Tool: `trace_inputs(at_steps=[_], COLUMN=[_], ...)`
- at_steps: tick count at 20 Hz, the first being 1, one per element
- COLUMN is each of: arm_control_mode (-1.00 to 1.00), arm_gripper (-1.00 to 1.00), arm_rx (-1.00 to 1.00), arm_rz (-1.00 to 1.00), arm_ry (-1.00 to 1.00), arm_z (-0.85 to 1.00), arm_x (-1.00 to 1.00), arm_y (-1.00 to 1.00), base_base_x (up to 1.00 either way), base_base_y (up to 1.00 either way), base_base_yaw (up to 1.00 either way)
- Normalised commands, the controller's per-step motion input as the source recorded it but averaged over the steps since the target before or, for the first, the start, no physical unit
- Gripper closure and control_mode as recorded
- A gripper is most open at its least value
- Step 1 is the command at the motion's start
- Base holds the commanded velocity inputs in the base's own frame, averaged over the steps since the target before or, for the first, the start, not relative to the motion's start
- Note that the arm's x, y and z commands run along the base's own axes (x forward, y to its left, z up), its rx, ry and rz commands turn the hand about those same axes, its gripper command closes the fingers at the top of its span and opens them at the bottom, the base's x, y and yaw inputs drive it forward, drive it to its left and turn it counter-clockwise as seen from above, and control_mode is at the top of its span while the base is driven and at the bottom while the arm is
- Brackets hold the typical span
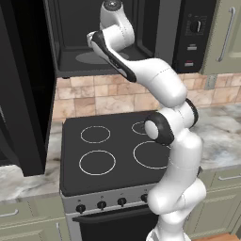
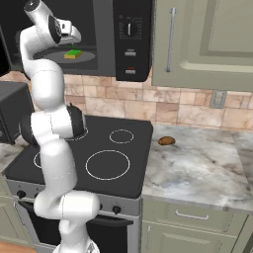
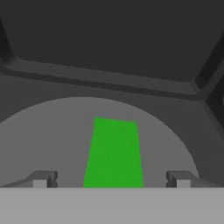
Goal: Place the sponge inside the microwave to prepare for sanitizing.
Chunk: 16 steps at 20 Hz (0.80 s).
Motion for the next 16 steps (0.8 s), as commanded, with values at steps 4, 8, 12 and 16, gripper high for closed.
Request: trace_inputs(at_steps=[4, 8, 12, 16], arm_control_mode=[-1.0, -1.0, -1.0, -1.0], arm_gripper=[-1.0, -1.0, -1.0, -1.0], arm_rx=[0.04, 0.04, 0.03, 0.01], arm_rz=[0.0, 0.0, 0.0, 0.0], arm_ry=[-0.11, -0.03, 0.0, 0.0], arm_z=[0.12, 0.02, 0.0, -0.06], arm_x=[-0.96, -0.97, -0.99, -1.0], arm_y=[-0.14, -0.35, -0.44, -0.55], base_base_x=[0.0, 0.0, 0.0, 0.0], base_base_y=[0.0, 0.0, 0.0, 0.0], base_base_yaw=[0.0, 0.0, 0.0, 0.0])
